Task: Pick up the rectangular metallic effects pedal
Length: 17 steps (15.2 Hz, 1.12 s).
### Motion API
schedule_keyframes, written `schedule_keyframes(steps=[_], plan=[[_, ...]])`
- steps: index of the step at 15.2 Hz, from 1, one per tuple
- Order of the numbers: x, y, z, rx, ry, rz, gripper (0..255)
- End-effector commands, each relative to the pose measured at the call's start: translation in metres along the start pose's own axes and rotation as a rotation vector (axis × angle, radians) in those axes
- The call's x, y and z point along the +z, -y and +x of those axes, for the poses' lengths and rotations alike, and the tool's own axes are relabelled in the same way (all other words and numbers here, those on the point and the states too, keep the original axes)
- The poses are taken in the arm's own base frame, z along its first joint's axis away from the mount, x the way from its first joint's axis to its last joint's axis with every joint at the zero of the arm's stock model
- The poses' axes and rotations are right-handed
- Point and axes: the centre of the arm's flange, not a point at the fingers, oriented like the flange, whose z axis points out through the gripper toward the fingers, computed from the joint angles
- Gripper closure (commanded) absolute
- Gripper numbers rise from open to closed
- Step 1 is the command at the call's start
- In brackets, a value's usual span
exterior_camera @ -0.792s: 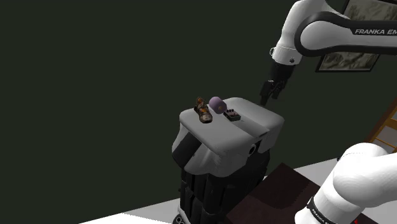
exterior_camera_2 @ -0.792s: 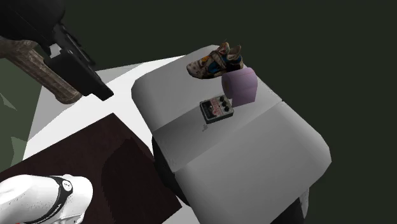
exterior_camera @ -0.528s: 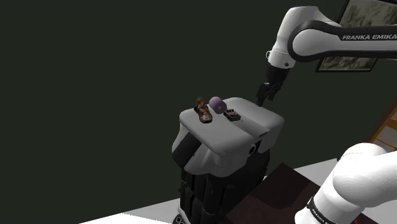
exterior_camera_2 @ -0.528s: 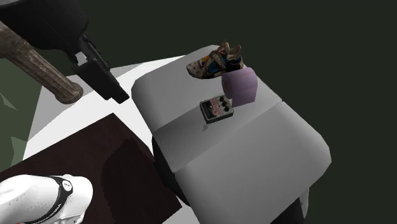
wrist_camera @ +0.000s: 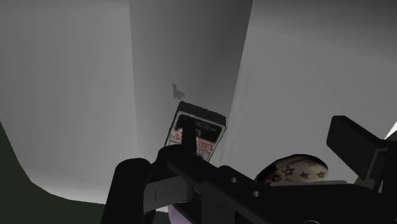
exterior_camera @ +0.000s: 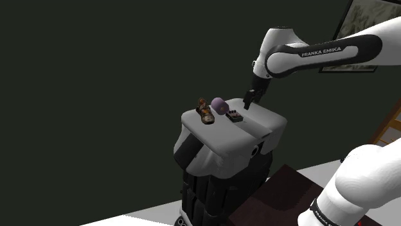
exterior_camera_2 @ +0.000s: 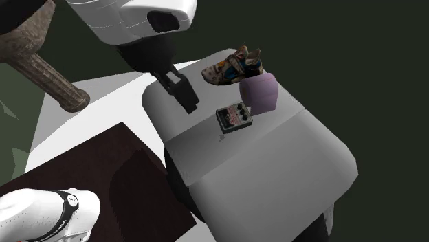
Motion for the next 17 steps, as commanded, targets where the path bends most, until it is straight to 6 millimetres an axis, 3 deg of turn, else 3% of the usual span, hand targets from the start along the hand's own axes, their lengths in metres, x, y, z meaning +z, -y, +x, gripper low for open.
schedule_keyframes(steps=[1, 12, 17], plan=[[0.018, -0.007, 0.016, -0.011, -0.016, -0.011, 0], [0.102, -0.042, 0.11, -0.066, -0.088, -0.064, 0], [0.128, -0.039, 0.106, -0.066, -0.088, -0.064, 0]])
